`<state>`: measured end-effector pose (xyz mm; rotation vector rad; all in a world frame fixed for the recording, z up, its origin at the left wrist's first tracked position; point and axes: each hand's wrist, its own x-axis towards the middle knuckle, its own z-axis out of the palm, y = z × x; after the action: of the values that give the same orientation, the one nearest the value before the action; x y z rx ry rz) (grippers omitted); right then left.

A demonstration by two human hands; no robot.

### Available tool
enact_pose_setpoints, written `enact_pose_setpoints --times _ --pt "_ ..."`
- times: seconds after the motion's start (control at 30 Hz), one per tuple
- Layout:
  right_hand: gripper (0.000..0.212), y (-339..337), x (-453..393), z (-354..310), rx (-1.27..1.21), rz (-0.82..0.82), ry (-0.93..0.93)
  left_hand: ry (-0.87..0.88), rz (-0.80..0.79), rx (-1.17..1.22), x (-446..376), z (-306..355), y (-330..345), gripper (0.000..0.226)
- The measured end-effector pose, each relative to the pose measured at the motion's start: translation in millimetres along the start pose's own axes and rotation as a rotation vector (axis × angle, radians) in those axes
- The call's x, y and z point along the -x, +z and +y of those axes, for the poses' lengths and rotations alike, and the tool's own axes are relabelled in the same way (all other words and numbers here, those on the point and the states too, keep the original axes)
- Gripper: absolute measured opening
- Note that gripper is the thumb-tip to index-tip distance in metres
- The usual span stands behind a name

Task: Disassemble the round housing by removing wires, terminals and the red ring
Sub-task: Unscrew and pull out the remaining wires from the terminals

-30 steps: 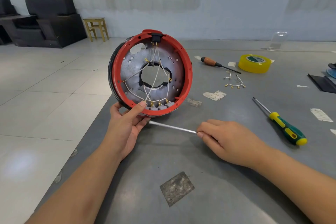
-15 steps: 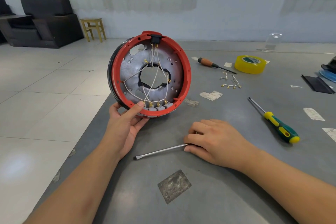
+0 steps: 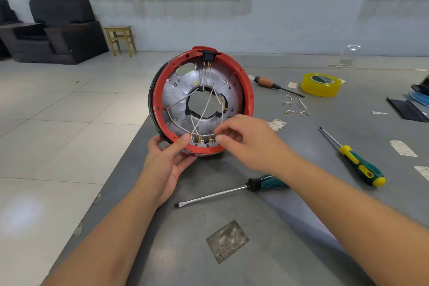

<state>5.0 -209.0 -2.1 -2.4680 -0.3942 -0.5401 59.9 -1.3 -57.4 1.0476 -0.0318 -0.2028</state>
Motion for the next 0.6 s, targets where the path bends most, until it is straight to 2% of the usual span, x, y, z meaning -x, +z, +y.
enact_pose_setpoints --times 0.13,0.3,0.4,0.53,0.6 --pt "0.012 20 -23 -8 -0.007 -0.011 -0.007 -0.008 0.000 -0.004 2 0 1 0.076" --pt "0.010 39 -30 -8 0.033 0.052 0.069 0.008 0.002 -0.051 3 1 5 0.074" --pt "0.008 36 -34 -6 -0.021 0.027 0.119 0.037 0.003 -0.117 3 -1 6 0.070" --pt "0.007 32 -37 -5 -0.078 -0.001 0.185 0.095 0.018 -0.295 3 -3 6 0.065" --pt "0.007 32 -38 -5 -0.091 0.006 0.205 0.173 0.065 -0.564 4 -1 4 0.072"
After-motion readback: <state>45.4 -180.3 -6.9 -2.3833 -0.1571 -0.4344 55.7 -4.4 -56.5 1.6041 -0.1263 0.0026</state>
